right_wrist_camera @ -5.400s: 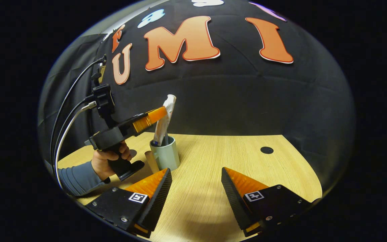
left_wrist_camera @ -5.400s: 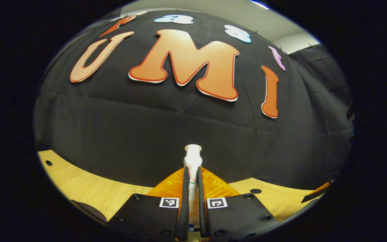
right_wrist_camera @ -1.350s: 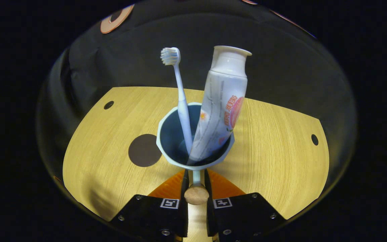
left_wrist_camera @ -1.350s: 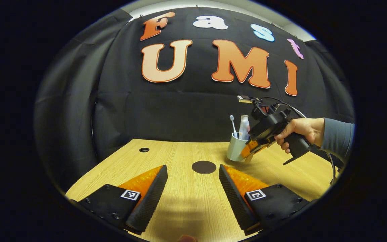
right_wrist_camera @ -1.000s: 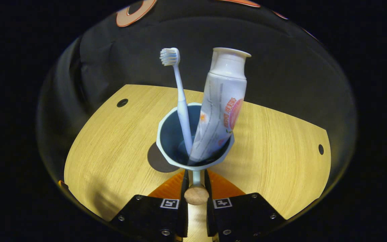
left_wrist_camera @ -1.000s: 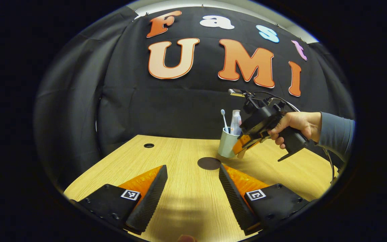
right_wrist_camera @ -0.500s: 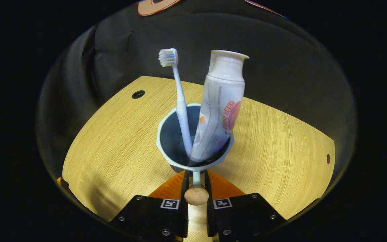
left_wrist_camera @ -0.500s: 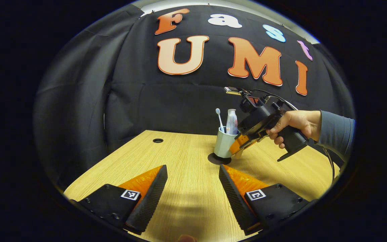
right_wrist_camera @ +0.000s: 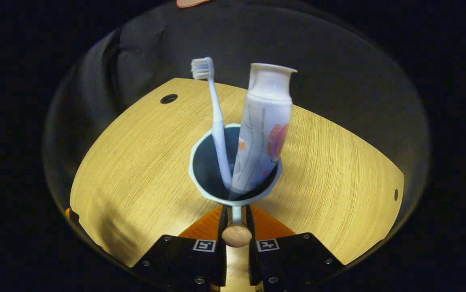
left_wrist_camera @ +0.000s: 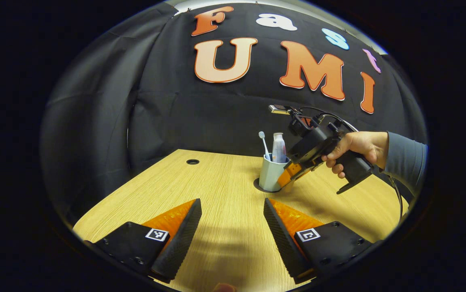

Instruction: Put the toothbrush and toothpaste on the desktop into the cup, then pick up the cup and place it on the coaster on the desktop.

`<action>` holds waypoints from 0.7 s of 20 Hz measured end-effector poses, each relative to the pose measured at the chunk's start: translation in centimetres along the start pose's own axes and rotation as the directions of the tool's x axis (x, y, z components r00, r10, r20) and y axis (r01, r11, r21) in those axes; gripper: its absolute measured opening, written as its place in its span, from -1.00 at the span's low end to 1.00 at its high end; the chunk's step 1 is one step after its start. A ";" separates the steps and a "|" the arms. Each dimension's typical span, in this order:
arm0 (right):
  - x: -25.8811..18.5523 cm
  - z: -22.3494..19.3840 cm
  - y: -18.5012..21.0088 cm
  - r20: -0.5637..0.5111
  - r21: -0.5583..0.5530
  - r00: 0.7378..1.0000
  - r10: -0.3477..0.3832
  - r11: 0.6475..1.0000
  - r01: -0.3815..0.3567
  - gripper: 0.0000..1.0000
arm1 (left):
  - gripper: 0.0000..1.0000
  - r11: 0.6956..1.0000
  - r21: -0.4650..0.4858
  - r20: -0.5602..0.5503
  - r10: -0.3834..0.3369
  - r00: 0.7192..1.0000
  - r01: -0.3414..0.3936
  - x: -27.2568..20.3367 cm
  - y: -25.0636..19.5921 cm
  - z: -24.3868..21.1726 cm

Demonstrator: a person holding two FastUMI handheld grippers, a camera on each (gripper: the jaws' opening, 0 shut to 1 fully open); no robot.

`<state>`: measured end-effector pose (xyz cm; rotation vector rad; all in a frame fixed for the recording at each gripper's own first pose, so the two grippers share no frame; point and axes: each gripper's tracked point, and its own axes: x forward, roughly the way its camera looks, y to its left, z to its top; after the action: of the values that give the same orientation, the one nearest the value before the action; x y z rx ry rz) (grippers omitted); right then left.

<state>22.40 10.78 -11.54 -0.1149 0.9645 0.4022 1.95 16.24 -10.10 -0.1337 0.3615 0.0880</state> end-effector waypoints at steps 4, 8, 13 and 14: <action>0.0 -0.1 -0.4 -0.011 0.018 1.000 0.011 1.000 -0.010 -0.55 | 0.97 1.000 -0.007 -0.014 0.006 1.000 -0.006 -0.2 0.3 -0.5; -0.3 0.5 -0.7 0.028 0.009 1.000 0.010 1.000 -0.010 -0.57 | 0.97 1.000 -0.003 -0.015 0.008 1.000 -0.008 -0.6 -0.1 -0.7; -1.2 1.3 -1.5 0.095 -0.089 0.995 -0.023 0.996 0.032 -0.20 | 0.97 1.000 -0.002 -0.016 0.005 1.000 -0.005 -0.6 -0.7 -1.2; -1.7 1.5 -1.8 0.110 -0.103 0.993 -0.032 0.994 0.044 -0.10 | 0.97 1.000 0.000 -0.013 0.005 1.000 -0.005 -0.7 -0.8 -1.0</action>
<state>23.35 9.08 -9.42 -0.2053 0.8327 0.4200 0.99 15.30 -10.68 -0.1336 0.3751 0.0919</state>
